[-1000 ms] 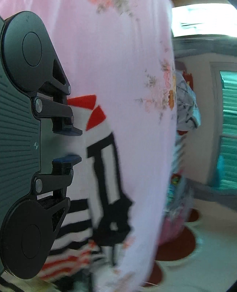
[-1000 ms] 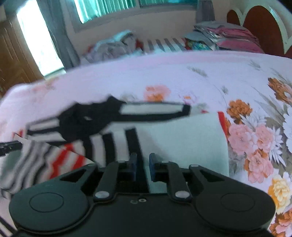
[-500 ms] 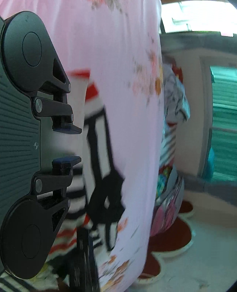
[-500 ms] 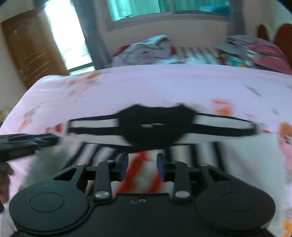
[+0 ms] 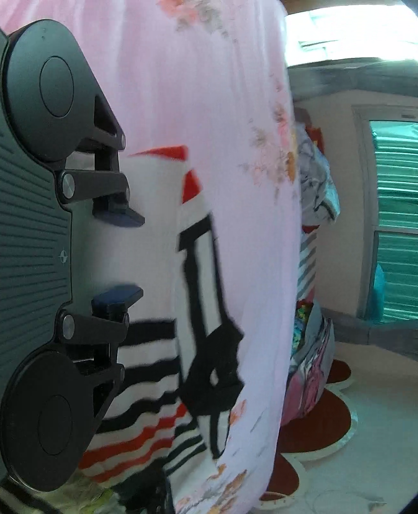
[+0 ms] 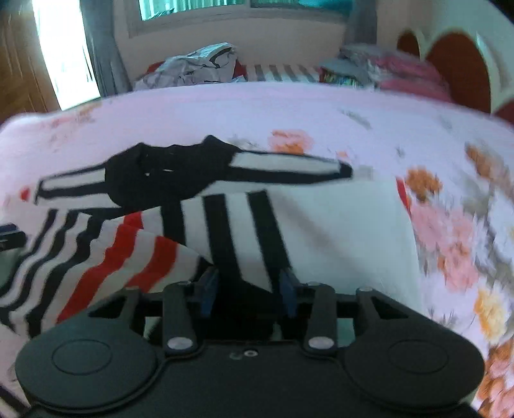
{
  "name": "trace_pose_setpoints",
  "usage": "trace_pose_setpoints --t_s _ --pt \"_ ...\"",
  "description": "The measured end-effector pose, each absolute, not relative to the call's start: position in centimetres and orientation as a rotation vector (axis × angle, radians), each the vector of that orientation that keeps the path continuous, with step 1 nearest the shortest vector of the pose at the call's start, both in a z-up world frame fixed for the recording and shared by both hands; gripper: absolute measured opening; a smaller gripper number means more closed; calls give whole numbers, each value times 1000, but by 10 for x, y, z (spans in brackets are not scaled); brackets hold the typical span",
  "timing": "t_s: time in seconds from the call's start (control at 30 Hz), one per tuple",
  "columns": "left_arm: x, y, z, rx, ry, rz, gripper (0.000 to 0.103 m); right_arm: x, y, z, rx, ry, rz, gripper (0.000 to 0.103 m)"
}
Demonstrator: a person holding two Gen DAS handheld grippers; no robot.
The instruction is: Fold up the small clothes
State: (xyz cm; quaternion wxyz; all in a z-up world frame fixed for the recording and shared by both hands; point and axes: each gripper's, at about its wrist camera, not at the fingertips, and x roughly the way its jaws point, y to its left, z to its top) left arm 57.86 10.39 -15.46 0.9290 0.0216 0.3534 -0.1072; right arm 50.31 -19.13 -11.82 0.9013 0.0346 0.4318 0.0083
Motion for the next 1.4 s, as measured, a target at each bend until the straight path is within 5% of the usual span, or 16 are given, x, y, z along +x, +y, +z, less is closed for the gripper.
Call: trace_pose_setpoints --t_s 0.27,0.67,1.13,1.17,1.27,1.4 --pt "619 131 -156 -72 779 -144 52 504 -190 -121 71 909 -22 31" --pt "494 61 -149 52 694 -180 52 462 -121 -107 -2 845 235 35" --pt "477 82 -152 80 737 -66 52 449 -178 -100 27 867 88 34" --pt "475 80 -150 85 734 -61 53 441 -179 -94 31 849 96 35" --pt "458 78 -142 101 712 -45 78 421 -193 -87 41 841 100 36" --pt "431 71 -134 112 703 -33 79 390 -214 -83 66 838 98 36"
